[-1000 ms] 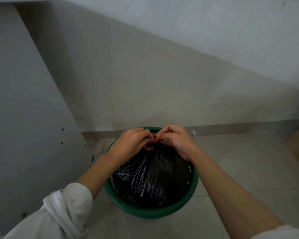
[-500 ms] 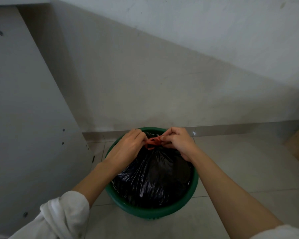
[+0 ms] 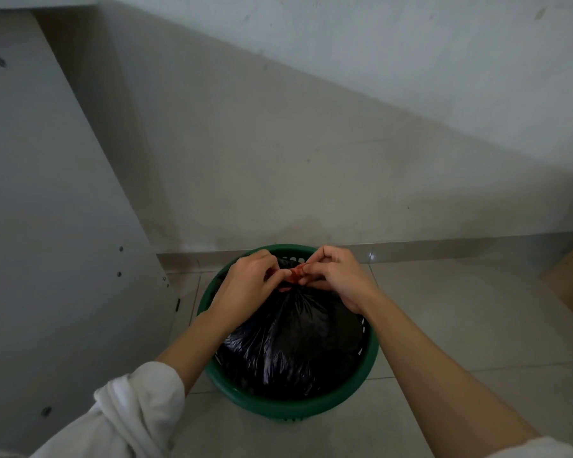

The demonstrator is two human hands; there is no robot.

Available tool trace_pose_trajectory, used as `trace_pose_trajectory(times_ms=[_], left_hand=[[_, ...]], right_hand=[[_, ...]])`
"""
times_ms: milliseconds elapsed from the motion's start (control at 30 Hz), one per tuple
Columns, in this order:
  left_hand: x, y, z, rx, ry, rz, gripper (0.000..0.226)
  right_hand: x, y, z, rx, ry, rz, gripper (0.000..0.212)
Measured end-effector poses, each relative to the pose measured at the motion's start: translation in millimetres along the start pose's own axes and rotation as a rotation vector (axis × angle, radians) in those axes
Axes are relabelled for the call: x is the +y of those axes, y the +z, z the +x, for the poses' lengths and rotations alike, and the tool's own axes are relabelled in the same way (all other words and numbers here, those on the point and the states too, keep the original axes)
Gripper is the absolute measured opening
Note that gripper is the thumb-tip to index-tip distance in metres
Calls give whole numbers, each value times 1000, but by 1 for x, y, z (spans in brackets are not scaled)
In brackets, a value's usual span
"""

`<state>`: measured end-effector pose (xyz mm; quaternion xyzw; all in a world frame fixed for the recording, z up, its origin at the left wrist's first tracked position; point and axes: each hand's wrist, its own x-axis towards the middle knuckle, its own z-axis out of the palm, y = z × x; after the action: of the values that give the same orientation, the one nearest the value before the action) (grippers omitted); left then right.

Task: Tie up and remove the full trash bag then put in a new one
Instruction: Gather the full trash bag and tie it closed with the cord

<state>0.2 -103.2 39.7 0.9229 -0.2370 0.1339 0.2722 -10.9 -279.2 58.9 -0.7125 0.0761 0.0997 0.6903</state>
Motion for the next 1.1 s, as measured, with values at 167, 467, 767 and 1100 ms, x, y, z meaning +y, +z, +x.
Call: trace_pose_trajectory(times_ms=[167,467,767,1100], left_hand=[[5,-3,3,-17,-120,-107,15],[-10,-11,-10,-136,85,105,17],[-25,-13,-17,-121,198,128,28],[-38,-11,-32,-124,235,108,31]], right_hand=[[4,1,3,41,-10,-65,19],[14,8,9,330,-89,-323,22],[17,12,7,441,-220,-635,18],[34,2,12,430,-150,-655,22]])
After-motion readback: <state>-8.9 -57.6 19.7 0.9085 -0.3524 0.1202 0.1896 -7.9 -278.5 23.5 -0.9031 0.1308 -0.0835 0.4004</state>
